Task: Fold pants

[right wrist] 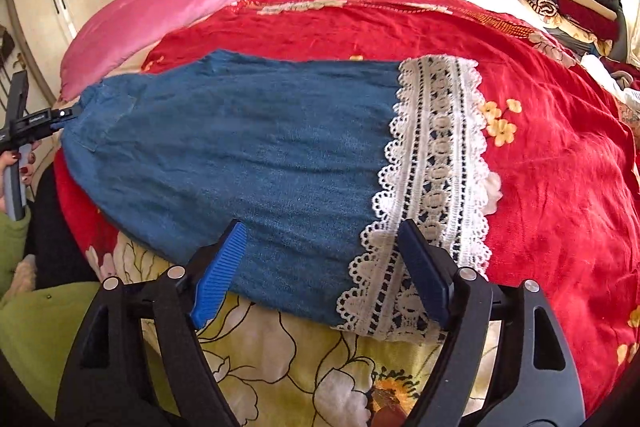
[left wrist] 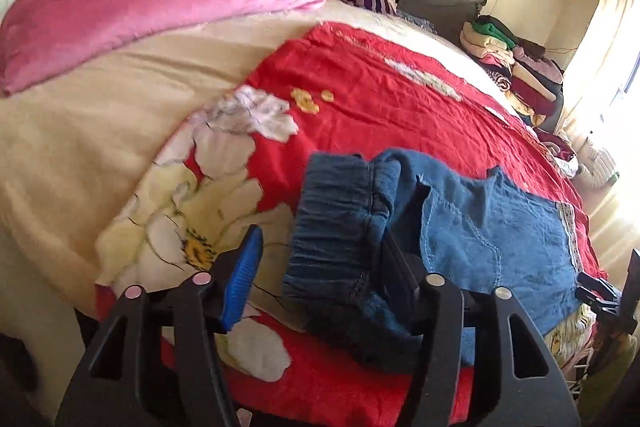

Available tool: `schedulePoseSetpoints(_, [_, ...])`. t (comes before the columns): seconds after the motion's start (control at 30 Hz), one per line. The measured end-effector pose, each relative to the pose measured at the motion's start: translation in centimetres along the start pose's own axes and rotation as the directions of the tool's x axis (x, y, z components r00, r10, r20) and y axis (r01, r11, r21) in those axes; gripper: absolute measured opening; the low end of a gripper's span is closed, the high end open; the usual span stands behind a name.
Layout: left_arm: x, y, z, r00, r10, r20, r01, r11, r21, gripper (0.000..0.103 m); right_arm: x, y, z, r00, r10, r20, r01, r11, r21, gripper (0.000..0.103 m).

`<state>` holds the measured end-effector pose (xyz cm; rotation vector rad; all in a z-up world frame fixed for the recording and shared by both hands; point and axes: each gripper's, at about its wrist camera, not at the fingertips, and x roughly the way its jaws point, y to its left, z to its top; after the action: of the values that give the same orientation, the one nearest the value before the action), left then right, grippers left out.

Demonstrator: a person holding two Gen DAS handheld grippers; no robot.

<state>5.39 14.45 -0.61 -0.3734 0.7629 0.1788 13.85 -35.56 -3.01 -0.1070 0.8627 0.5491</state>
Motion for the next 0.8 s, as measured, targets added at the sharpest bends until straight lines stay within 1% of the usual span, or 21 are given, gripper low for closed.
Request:
schedulePoseSetpoints(0.1, [-2.5, -0.8, 0.6, 0.996, 0.050, 0.073, -0.053, 0.998, 0.040, 0.066, -1.2, -0.4, 0.1, 0.999, -0.007, 0.039, 0.006, 1.000, 0.016, 0.073])
schedulePoseSetpoints(0.23, [-5.0, -2.4, 1.3, 0.990, 0.047, 0.136, -0.060, 0.994, 0.093, 0.069, -2.0, -0.2, 0.4, 0.997, 0.001, 0.073, -0.003, 1.000, 0.026, 0.076])
schedulePoseSetpoints(0.27, [-5.5, -3.4, 1.4, 0.988, 0.042, 0.148, -0.060, 0.991, 0.120, 0.073, -2.0, 0.1, 0.5, 0.997, 0.004, 0.080, -0.006, 1.000, 0.024, 0.077])
schedulePoseSetpoints(0.3, [-5.6, -3.9, 1.4, 0.988, 0.036, 0.151, -0.057, 0.989, 0.137, 0.081, -2.0, 0.2, 0.6, 0.996, 0.008, 0.084, -0.010, 1.000, 0.023, 0.078])
schedulePoseSetpoints(0.33, [-5.8, -4.7, 1.3, 0.988, 0.026, 0.154, -0.050, 0.986, 0.158, 0.081, -2.0, 0.5, 0.7, 0.996, 0.015, 0.088, -0.017, 1.000, 0.021, 0.078])
schedulePoseSetpoints(0.43, [-5.7, -7.3, 0.8, 0.989, -0.019, 0.144, -0.015, 0.973, 0.228, 0.081, -1.7, 1.5, 1.0, 0.995, 0.041, 0.095, -0.041, 0.999, 0.004, 0.081])
schedulePoseSetpoints(0.57, [-4.7, -9.4, -0.2, 0.993, -0.053, 0.109, 0.020, 0.960, 0.278, 0.081, -1.1, 3.1, 1.4, 0.993, 0.073, 0.095, -0.072, 0.997, -0.021, 0.082])
schedulePoseSetpoints(0.8, [-2.3, -11.6, -2.0, 0.997, -0.075, 0.031, 0.061, 0.944, 0.325, 0.082, -0.5, 5.0, 1.7, 0.991, 0.094, 0.098, -0.089, 0.995, -0.055, 0.085])
